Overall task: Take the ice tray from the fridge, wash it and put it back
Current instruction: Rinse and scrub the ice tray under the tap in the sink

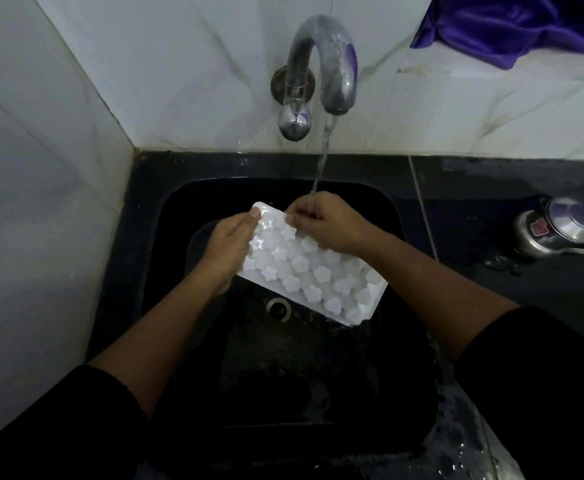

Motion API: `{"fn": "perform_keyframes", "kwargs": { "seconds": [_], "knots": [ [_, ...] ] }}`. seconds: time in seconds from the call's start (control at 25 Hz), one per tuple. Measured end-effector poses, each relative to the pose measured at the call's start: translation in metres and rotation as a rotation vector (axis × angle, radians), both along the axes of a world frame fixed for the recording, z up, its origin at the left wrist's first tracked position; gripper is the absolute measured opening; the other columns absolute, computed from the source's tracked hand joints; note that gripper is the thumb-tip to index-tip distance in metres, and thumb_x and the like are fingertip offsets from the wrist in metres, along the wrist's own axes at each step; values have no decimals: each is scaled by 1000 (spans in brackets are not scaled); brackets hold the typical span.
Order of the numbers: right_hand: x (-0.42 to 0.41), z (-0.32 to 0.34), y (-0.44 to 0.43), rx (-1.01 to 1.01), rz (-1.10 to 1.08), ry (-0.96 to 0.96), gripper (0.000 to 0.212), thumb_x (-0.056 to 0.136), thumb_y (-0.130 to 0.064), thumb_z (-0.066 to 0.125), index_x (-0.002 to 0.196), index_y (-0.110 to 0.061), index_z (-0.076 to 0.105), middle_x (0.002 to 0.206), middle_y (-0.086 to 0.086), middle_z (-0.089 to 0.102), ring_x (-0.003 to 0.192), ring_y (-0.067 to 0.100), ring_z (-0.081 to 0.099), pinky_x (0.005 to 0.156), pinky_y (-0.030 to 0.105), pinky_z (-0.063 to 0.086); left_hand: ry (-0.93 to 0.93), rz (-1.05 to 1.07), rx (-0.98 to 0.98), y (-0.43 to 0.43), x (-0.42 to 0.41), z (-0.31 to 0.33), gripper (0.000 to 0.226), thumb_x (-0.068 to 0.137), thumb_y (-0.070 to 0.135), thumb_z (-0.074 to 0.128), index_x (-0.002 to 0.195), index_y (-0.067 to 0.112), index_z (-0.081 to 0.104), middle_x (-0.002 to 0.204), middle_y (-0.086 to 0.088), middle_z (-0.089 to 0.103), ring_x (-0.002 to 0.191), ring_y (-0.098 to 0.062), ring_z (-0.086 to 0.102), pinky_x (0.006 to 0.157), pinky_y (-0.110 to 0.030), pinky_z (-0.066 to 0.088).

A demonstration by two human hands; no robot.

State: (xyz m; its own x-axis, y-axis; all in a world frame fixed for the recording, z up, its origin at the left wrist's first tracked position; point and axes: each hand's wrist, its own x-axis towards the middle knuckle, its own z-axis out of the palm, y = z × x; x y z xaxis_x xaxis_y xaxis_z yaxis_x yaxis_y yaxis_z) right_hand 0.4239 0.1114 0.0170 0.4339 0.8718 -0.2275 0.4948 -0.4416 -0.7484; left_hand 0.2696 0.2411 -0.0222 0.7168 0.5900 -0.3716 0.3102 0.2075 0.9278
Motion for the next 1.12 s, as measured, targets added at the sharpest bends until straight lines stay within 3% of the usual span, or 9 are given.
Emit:
{"fn": "perform_keyframes", "kwargs": {
  "seconds": [0.12,0.2,0.48,0.68,0.8,0.88,0.96,1.04,1.12],
  "knots": [
    [-3,-6,10,41,-63,-123,52,99,-51,64,71,-7,67,66,10,65,59,20,61,60,39,49,-31,-17,12,-6,0,-2,43,109,40,54,92,5,72,81,-7,71,72,-25,65,65,-34,52],
    [-1,-5,13,6,-38,-92,60,96,-60,63,62,-11,60,58,7,58,51,17,54,57,36,46,-51,15,-22,-5,-3,0,37,109,39,54,94,13,76,85,-6,75,75,-22,70,66,-33,57],
    [42,7,-35,-118,-103,368,42,99,-39,67,101,2,76,94,16,78,80,23,74,75,40,61,-6,357,-71,25,-30,0,34,111,40,51,87,19,63,52,16,66,44,3,60,42,-14,47],
    [9,-28,-36,265,-578,730,44,103,-31,64,111,11,70,109,27,75,98,39,73,91,52,59,52,531,-229,19,-32,-10,24,109,40,55,91,29,67,89,2,66,78,-15,65,56,-27,54],
    [-14,-32,-30,406,-633,708,28,104,-13,60,114,11,70,105,25,76,88,29,73,83,42,61,83,638,-280,16,-36,-17,24,109,37,54,87,33,61,85,4,56,70,-8,56,44,-18,50],
    [-21,-35,-24,363,-609,511,21,105,-10,58,109,5,73,95,16,77,80,19,72,74,34,60,148,644,-276,13,-43,-18,24,109,39,53,87,33,59,85,3,51,69,-8,52,45,-19,47],
    [-21,-39,-16,288,-636,293,27,105,-20,58,95,2,71,85,17,74,73,17,66,68,37,55,163,590,-342,11,-49,-18,25,107,49,53,96,31,65,96,0,62,80,-11,62,65,-30,56],
    [-16,-40,-11,268,-693,250,43,104,-31,60,80,4,63,71,14,64,66,18,57,62,36,49,13,458,-550,9,-57,-18,46,105,62,49,114,23,72,118,-7,72,102,-21,74,90,-43,61],
    [-10,-38,-9,249,-704,301,49,103,-41,62,71,-5,59,65,6,59,61,17,55,58,31,47,-162,349,-706,7,-64,-14,67,107,65,37,126,15,77,132,-15,72,116,-31,74,93,-44,63]
  ]
}}
